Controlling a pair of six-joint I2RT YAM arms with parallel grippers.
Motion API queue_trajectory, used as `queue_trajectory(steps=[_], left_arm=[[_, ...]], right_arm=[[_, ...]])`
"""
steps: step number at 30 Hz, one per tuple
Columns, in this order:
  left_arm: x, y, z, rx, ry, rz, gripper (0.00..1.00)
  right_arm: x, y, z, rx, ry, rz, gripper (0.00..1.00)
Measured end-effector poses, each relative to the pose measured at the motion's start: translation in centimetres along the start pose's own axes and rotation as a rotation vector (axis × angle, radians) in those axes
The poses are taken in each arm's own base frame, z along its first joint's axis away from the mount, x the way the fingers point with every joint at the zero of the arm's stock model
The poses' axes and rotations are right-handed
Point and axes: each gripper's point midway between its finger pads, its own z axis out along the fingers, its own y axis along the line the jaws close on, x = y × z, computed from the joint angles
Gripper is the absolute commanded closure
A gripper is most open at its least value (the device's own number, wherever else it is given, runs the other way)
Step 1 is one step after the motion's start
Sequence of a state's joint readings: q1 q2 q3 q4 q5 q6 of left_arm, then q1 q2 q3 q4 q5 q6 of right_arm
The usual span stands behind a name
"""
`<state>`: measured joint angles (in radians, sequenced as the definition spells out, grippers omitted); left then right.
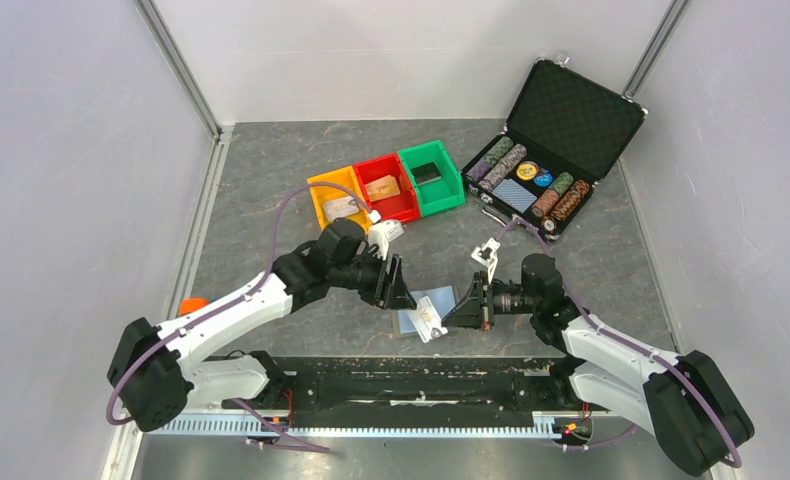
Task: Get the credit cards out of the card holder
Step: Remove the credit card from the card holder.
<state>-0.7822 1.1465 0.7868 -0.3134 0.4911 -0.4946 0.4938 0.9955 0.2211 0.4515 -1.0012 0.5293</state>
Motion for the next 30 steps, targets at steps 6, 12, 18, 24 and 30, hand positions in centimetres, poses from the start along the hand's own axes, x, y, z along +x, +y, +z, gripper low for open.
queue_trajectory(steps=[6,12,18,24,30], left_arm=[[0.9,-0.3,0.8,0.044,0.066,-0.014,0.50],[1.5,-0.4,1.5,0.082,0.113,-0.028,0.89],[1.3,-1.9,1.3,0.155,0.121,-0.010,0.98],[0.4,-0.8,1.4,0.103,0.082,-0.016,0.98],[-2.6,1.4,-0.2,-0.013,-0.056,-0.044,0.98]], right_arm=[[0.2,0.7,0.0,-0.037,0.001,-0.001,1.00],[0.2,1.2,0.0,-0.058,0.000,0.002,1.00],[0.7,0.7,-0.1,-0.039,-0.001,0.018,0.73],[0.0,0.1,-0.1,0.012,-0.039,-0.008,0.33],[-1.5,-1.2,-0.6,0.133,-0.113,-0.070,0.02]])
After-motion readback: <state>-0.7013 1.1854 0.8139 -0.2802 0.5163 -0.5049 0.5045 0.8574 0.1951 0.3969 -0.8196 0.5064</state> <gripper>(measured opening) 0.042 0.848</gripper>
